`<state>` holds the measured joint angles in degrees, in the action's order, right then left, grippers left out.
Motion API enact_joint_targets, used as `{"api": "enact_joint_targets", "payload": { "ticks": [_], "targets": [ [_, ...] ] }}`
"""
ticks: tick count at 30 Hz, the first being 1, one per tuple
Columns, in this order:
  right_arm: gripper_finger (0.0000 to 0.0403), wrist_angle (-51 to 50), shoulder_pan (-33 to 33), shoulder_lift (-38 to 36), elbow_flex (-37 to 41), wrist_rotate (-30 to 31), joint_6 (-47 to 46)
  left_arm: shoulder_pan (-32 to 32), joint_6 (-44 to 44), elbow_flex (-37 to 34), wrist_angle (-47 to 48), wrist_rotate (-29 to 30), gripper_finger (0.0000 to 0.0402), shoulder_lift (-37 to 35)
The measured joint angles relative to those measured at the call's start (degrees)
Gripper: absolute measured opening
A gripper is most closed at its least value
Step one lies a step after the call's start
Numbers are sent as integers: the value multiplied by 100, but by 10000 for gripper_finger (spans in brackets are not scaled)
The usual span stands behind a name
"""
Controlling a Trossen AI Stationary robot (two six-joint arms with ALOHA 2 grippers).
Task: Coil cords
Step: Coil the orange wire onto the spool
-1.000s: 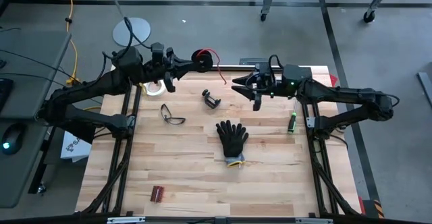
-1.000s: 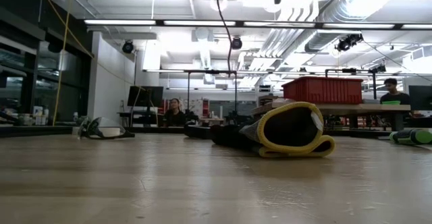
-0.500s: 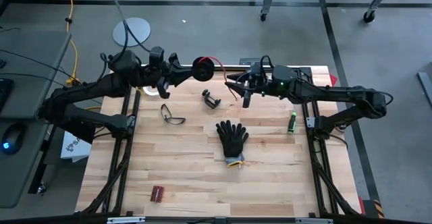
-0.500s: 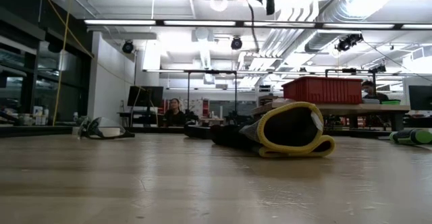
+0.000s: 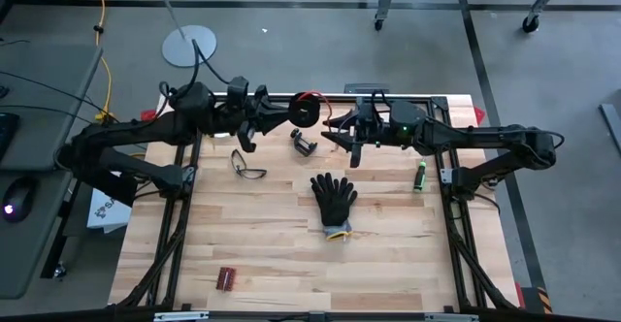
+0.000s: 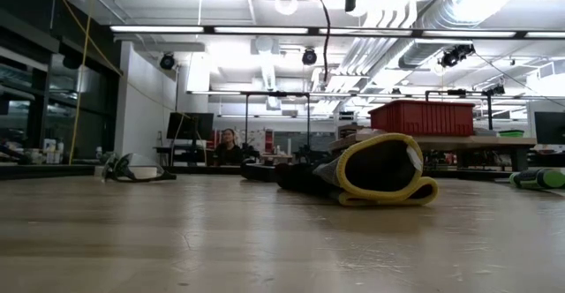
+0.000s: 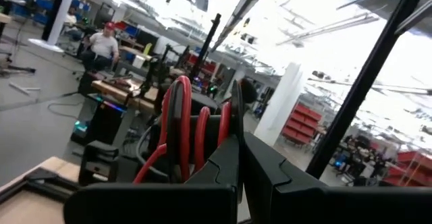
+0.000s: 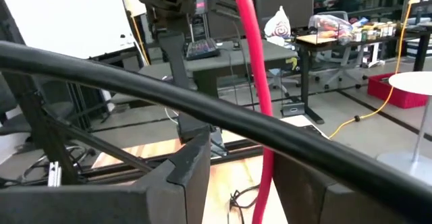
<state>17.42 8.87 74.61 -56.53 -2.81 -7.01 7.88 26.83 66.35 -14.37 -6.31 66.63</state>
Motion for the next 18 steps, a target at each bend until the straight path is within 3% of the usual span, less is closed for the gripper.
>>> {"api": "enact_joint_targets", "payload": {
  "ticks": [10,18],
  "targets": [
    [135,-2,-93,0,0,42,1,-313,-164,0,-5,577,0,-57],
    [71,-4,-117,-7,0,42,1,-313,-96,0,7,665,0,-96]
  ]
}}
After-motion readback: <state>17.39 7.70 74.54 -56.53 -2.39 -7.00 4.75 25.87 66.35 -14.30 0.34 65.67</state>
